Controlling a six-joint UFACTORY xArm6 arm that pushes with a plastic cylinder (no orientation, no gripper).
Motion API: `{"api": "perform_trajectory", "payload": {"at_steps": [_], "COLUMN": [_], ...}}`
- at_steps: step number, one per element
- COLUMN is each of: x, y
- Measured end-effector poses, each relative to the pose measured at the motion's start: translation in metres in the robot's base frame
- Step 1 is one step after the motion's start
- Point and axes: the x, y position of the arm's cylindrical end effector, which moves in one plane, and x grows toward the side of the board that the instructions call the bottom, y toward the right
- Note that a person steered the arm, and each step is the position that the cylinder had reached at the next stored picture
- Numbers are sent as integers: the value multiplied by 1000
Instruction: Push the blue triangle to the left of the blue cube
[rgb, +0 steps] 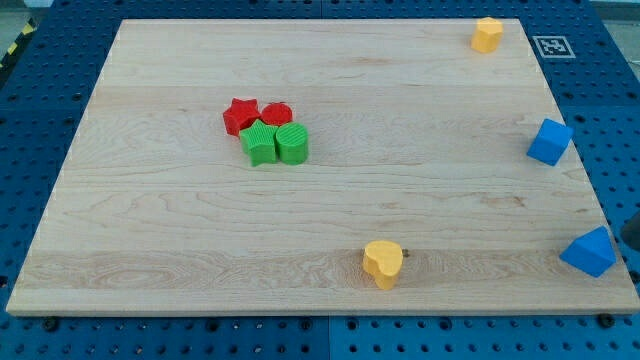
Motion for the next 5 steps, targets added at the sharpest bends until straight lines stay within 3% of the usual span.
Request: {"api": "perform_trajectory", "payload": {"at_steps": [3,5], "x": [19,24], "y": [-5,-70]}}
